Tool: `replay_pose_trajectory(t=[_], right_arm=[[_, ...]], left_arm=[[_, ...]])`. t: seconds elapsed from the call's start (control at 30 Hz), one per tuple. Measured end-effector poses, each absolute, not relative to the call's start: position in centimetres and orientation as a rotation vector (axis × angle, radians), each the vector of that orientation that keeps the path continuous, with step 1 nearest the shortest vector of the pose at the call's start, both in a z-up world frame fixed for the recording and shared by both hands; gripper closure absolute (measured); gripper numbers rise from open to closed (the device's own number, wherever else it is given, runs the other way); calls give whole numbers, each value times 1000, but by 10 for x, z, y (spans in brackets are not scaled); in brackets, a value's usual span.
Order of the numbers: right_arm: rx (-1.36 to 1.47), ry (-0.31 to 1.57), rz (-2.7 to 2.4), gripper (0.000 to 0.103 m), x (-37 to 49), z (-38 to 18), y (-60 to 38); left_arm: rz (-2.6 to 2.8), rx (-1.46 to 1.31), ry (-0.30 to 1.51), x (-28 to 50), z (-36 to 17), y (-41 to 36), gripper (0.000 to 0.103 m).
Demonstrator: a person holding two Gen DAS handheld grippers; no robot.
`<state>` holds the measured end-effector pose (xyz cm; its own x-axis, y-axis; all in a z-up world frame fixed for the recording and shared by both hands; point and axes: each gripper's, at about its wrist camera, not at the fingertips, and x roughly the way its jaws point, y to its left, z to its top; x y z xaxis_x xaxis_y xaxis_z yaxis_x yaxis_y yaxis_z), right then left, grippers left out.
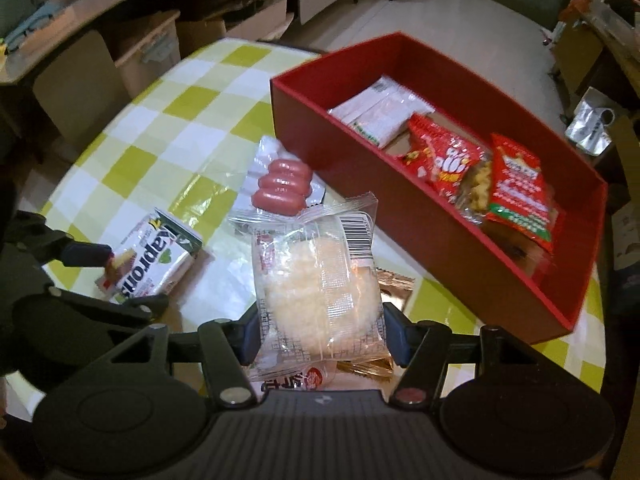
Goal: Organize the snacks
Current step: 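Close right tool on the clear-wrapped round cake pack while left tool holds the Kaprons pack, then carry the Kaprons pack and the round cake pack over the red box with both tools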
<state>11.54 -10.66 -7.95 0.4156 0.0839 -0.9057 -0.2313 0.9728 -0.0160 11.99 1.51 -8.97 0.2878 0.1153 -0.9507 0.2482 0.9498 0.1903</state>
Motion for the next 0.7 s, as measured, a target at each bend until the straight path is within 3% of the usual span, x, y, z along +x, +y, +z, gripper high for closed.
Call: replay_pose_trajectory(t=[0.43,0.7], right_arm=[[-134,1092,163,38,99,-66,-121],[-126,1112,164,38,96,-72,-132]], left_arm=[[-135,330,1210,110,-59,-5,39],[-120,328,1268,114,-79,-7,38]])
